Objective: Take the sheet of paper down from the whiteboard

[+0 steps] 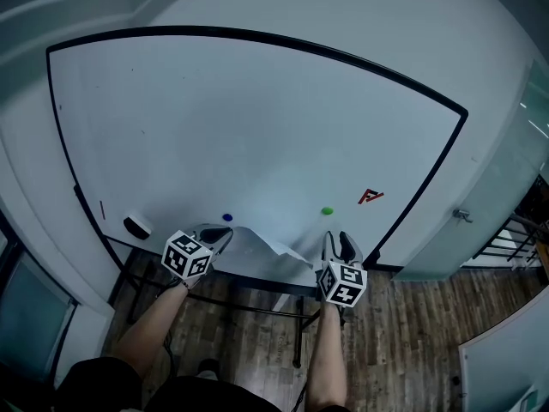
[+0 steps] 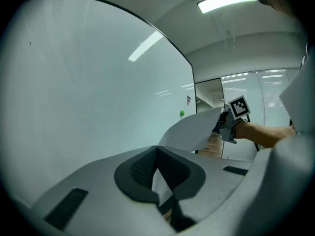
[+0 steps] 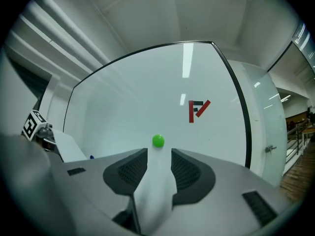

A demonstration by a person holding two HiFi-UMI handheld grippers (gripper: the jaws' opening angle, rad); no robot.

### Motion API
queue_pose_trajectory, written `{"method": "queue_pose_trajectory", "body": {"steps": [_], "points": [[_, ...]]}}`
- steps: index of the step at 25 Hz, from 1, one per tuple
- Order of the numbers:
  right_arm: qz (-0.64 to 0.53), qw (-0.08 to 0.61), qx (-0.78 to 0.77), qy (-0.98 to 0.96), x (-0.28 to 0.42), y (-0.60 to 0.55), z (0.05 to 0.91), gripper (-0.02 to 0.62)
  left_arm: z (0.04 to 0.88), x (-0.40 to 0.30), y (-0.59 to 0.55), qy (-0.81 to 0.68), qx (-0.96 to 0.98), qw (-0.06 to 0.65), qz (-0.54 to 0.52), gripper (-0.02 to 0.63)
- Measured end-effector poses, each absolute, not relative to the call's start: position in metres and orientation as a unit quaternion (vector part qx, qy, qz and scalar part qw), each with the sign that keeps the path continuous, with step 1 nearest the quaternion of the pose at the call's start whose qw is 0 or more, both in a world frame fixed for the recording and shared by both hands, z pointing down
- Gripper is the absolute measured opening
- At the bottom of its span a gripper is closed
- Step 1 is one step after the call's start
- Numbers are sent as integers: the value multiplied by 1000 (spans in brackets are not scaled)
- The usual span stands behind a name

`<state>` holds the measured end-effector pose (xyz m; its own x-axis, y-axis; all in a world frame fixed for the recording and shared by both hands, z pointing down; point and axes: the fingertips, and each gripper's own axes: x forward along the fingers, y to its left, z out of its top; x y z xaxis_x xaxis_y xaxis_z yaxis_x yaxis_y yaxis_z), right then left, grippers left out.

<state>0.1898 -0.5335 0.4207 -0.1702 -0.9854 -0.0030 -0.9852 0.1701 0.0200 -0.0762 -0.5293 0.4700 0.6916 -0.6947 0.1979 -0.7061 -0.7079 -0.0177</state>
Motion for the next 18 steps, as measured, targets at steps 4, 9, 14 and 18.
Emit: {"method": "queue_pose_trajectory", "body": {"steps": [4, 9, 14, 18], "points": [[-5, 22, 626, -780, 184, -512, 431, 158, 473, -62, -508, -379, 919, 23, 106, 20], [2, 34, 607, -794, 178, -492, 445, 146, 476, -47, -483, -384, 916, 15, 115, 21], [11, 47, 603, -796, 177, -469, 468, 110, 484, -35, -455, -393, 914, 25, 101, 20], [13, 57, 590, -805, 163, -447, 475, 68, 484, -32, -437, -399, 913, 44, 75, 21]]}}
